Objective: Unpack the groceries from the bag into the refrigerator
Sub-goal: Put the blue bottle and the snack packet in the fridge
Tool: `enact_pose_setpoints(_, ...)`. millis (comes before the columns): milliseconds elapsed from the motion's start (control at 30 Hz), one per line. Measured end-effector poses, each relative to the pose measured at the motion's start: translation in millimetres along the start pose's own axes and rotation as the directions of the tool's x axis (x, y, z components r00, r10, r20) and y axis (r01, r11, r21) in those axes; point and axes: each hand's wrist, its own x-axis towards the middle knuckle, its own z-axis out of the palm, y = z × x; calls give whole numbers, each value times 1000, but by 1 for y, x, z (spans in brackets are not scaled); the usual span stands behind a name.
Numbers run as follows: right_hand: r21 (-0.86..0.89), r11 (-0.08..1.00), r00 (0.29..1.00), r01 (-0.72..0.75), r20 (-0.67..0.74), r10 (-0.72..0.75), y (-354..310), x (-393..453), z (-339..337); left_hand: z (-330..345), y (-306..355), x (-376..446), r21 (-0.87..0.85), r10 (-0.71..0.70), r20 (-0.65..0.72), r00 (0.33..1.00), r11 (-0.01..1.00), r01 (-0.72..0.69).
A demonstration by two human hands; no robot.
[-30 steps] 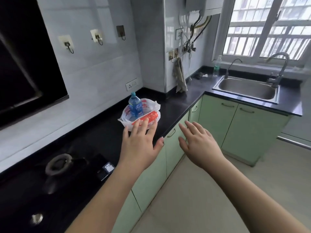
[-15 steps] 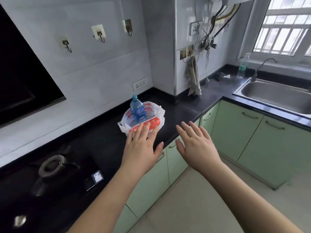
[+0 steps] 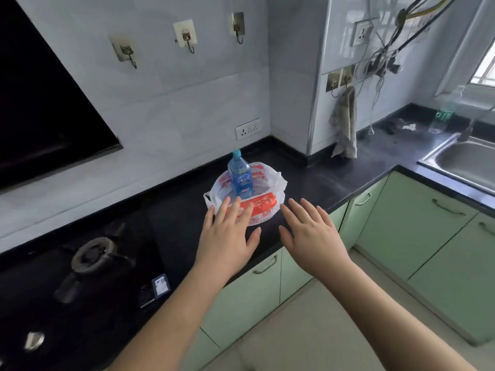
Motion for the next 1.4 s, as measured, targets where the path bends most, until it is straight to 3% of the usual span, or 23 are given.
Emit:
enact_pose_setpoints(200, -40, 997, 997, 59, 59, -56, -10, 64, 21, 22, -44, 50, 44, -21, -30, 999, 999, 23)
enact_pose_setpoints(467, -71, 997, 994, 2, 112, 6, -22, 135, 52, 66, -93, 105, -21, -38, 64, 997, 999, 39)
enact_pose_setpoints(800, -66, 995, 968, 76, 245, -57, -9, 201, 101, 119, -100, 150, -92, -50, 144, 988, 994, 63)
enact_pose_setpoints(1267, 104, 960, 832, 261, 479, -278, 56, 284, 190, 202, -65, 200, -171, -153, 362, 920, 959, 227)
enact_pose_setpoints(1400, 150, 958, 795, 245, 534, -287, 59, 273, 212, 222, -57, 197, -124, -162, 394, 905, 966, 227)
